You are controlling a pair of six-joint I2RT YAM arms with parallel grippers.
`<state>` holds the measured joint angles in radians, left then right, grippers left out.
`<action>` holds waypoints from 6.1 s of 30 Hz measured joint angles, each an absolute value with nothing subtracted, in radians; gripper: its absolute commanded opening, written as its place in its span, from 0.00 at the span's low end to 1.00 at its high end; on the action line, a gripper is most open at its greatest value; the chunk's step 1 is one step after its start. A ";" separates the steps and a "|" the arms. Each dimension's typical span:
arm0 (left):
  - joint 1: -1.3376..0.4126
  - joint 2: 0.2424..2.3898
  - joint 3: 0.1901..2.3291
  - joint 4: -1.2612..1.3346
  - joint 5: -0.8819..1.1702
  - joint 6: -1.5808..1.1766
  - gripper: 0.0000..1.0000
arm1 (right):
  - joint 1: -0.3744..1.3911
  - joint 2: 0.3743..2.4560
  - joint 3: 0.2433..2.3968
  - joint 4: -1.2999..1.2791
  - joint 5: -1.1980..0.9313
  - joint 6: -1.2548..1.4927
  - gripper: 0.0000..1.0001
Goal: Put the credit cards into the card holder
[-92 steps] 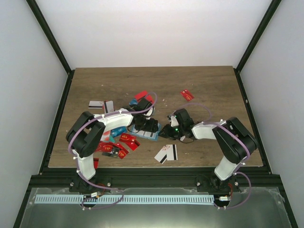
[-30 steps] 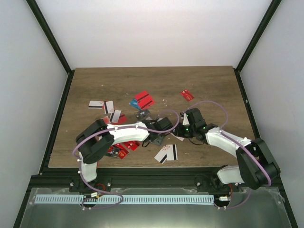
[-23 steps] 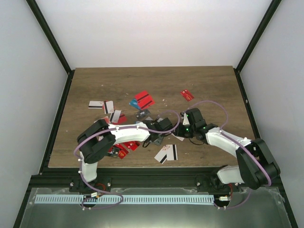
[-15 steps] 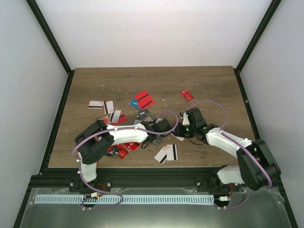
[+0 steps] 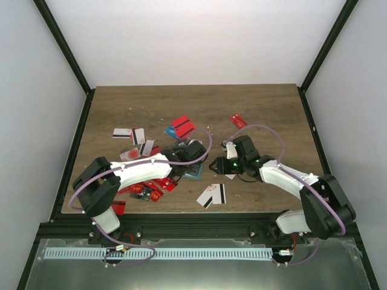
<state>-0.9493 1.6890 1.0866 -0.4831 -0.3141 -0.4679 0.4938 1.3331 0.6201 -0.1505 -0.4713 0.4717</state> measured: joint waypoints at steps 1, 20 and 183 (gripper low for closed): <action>-0.946 1.685 1.083 -0.481 -0.312 -0.468 0.32 | 0.510 1.342 0.631 -0.151 -0.471 0.466 0.42; -0.747 1.647 0.937 -0.330 -0.078 -0.462 0.30 | 0.621 1.582 0.792 -0.121 -0.431 0.487 0.43; -0.627 1.905 1.062 -0.139 0.349 -0.367 0.26 | 0.619 1.783 0.823 0.000 -0.829 0.265 0.42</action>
<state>-0.6273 1.9045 1.0618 -0.1390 0.3492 -0.3672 0.6189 1.7828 0.8230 0.0002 -0.8288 0.2646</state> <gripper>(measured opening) 0.262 0.421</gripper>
